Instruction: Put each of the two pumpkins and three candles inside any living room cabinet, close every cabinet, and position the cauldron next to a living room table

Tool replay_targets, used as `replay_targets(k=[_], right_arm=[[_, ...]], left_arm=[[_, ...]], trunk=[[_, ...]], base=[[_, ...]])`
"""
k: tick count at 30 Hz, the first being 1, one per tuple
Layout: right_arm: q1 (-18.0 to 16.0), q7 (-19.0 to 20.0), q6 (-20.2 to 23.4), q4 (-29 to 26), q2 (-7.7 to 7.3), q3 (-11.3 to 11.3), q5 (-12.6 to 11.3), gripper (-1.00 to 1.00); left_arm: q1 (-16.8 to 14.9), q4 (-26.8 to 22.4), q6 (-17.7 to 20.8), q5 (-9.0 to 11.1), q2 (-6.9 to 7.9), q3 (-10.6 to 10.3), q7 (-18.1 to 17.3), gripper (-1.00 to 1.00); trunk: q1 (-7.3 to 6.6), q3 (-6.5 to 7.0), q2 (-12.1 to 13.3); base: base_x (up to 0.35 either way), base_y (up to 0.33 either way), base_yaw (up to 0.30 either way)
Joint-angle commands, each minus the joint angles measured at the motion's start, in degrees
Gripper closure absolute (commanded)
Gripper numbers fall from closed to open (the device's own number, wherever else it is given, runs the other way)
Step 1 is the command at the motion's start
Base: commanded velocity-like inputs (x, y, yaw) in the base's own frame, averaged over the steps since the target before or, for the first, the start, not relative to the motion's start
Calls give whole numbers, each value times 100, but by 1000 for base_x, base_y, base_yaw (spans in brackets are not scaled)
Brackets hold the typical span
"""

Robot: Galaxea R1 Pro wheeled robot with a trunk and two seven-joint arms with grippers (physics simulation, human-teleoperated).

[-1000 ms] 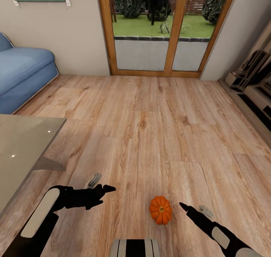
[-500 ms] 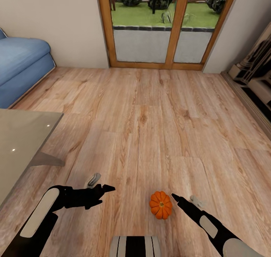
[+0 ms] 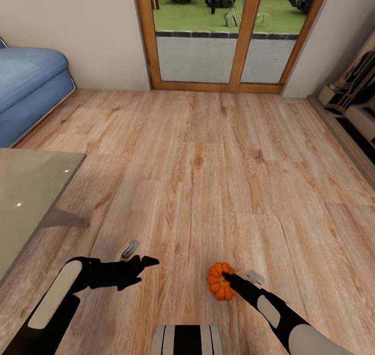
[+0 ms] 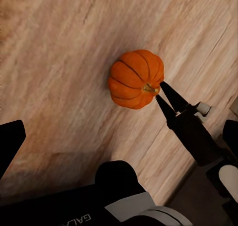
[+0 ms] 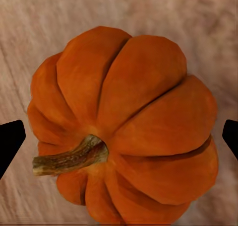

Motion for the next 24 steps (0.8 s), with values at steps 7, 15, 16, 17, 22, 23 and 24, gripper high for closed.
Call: replay_targets(k=[7,15,16,17,22,23,24], right_arm=[[-6,-1,0,-2,-12,325,-59,-100],[-6,-1,-2,-2,-49,341,-69,-100],[-7,-1,-2,-2,-55,341,-70,-100],[-7,-1,-2,-2,-59,341,-72,-100],[-7,-11,-10,10,-81,333,-76,-100],[-8,-14,-10,14,-82,333,-76,-100],[-8,-16,-11,14,-82,333,-77,-100]], left_arm=[[5,-1,-2,54,118,-15,59,-100],[6,-1,-4,49,136,-19,54,-100],[6,-1,-4,49,136,-19,54,-100],[6,-1,-4,49,136,-16,56,-100],[6,-1,-4,49,137,-11,52,-100],[6,-1,-4,49,138,-8,51,-100],[6,-1,-4,49,137,-4,51,-100]], trunk=[[-1,-4,-1],[-1,-4,-1],[-1,-4,-1],[-1,-4,-1],[-1,-4,-1],[-1,-4,-1],[-1,-4,-1]], base=[[0,0,0],[29,36,0],[6,8,0],[4,5,0],[1,1,0],[0,0,0],[0,0,0]])
